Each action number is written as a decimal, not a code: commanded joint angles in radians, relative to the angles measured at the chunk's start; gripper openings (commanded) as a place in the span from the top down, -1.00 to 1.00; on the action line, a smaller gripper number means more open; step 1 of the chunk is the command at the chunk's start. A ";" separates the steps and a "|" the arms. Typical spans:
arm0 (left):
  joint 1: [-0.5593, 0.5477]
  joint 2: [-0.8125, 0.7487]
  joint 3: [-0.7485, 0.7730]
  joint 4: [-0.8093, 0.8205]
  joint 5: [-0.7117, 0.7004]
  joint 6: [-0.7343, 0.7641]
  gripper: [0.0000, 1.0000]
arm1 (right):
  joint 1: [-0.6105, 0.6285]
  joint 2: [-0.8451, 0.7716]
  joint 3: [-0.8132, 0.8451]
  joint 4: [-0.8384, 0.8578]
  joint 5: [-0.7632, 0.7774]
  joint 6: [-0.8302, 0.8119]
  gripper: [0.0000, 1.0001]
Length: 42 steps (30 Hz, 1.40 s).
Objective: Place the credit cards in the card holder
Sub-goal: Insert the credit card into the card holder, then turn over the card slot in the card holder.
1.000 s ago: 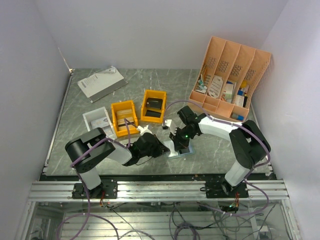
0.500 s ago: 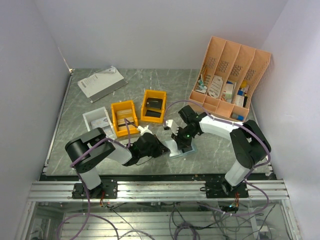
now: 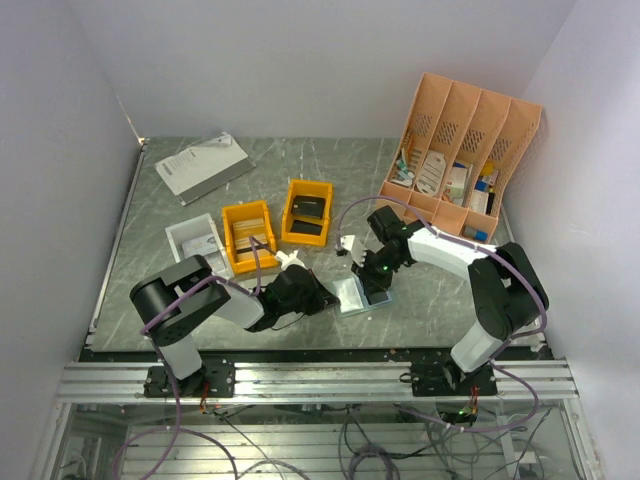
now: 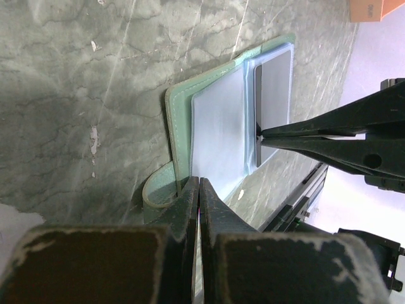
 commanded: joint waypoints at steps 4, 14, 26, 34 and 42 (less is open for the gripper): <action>0.009 -0.037 0.021 -0.013 0.016 0.080 0.84 | -0.072 -0.047 0.041 -0.083 -0.151 -0.078 1.00; 0.005 -0.266 0.124 -0.078 0.078 0.290 0.49 | -0.364 -0.046 0.064 -0.210 -0.404 -0.120 0.43; 0.010 -0.651 -0.108 -0.120 -0.220 0.326 -0.47 | -0.373 0.073 0.084 -0.174 -0.312 -0.067 0.16; 0.015 -0.824 -0.158 -0.265 -0.241 0.320 -0.61 | -0.329 0.135 0.096 -0.152 -0.296 -0.029 0.15; 0.015 -0.709 -0.181 -0.072 -0.077 0.300 -0.61 | -0.322 0.163 0.098 -0.137 -0.270 -0.010 0.15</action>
